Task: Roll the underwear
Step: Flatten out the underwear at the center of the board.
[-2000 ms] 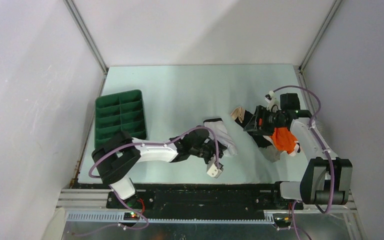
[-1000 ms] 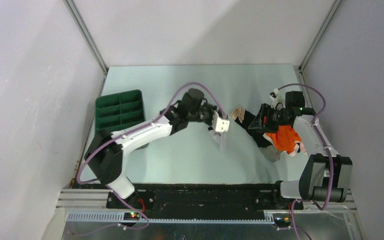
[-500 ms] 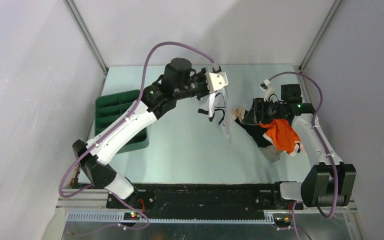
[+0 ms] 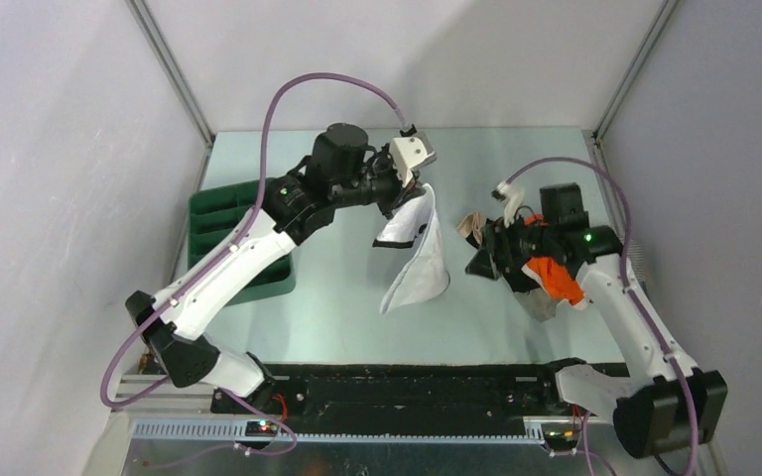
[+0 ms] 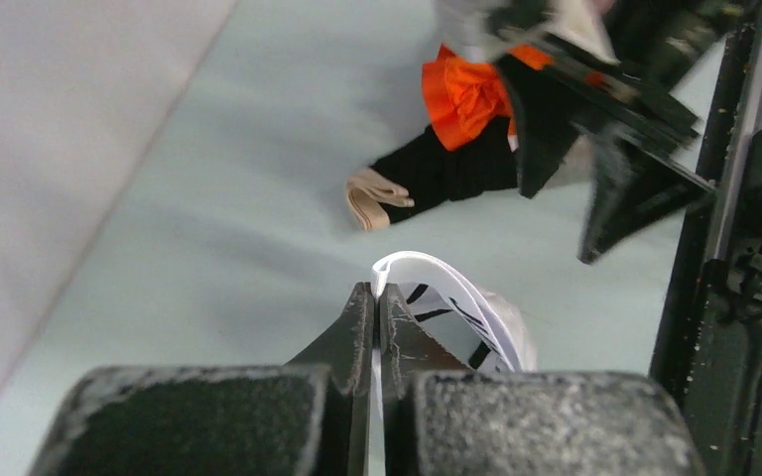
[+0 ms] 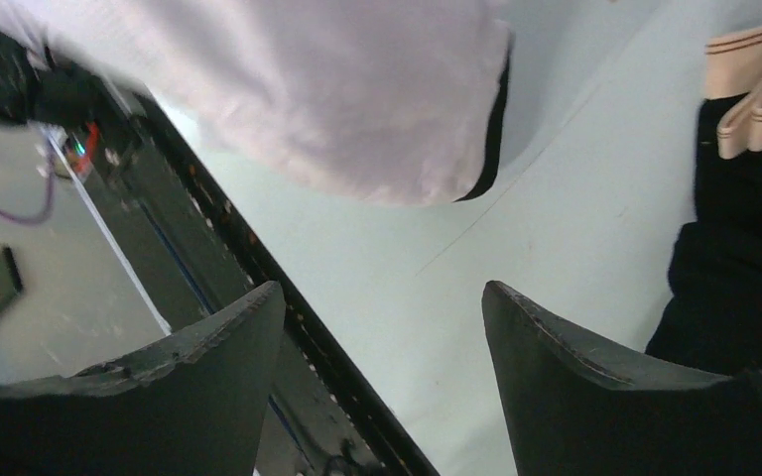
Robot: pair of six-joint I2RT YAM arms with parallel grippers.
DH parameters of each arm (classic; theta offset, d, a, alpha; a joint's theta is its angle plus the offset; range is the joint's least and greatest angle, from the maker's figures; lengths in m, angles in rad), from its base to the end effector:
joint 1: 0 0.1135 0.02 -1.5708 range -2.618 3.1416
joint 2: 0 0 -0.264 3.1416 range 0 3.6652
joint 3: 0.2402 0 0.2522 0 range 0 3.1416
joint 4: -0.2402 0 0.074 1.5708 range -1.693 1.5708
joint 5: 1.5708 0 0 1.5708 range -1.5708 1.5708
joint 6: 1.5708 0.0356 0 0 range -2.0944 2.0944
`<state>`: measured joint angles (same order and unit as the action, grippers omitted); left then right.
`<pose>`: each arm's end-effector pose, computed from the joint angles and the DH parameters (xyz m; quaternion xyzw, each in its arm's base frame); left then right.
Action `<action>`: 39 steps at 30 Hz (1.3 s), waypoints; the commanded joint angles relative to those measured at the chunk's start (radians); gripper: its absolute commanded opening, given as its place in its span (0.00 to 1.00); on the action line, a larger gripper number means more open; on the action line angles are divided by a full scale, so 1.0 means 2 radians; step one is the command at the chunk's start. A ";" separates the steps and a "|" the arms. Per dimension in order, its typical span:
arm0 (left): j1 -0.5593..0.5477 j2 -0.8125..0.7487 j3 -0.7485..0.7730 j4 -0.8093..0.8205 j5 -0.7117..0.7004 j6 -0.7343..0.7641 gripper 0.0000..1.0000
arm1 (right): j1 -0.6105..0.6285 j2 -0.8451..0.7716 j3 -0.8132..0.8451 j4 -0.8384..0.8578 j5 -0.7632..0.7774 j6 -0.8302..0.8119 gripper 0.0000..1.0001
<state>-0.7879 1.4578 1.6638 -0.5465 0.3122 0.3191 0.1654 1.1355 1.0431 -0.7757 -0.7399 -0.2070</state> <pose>0.2176 -0.2341 0.4486 0.5004 0.6391 -0.2559 0.5250 0.2159 0.0604 0.3135 -0.2843 0.8372 0.3327 0.3279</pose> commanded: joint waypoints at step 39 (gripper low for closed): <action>0.248 0.182 -0.167 0.114 -0.070 -0.302 0.00 | 0.355 0.326 0.063 0.216 0.133 -0.340 0.36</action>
<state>-0.3096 1.9003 1.3407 -0.3798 0.1627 -0.2623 0.8661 1.7756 1.1248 -0.3099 -0.4393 -0.8009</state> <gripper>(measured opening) 0.012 0.370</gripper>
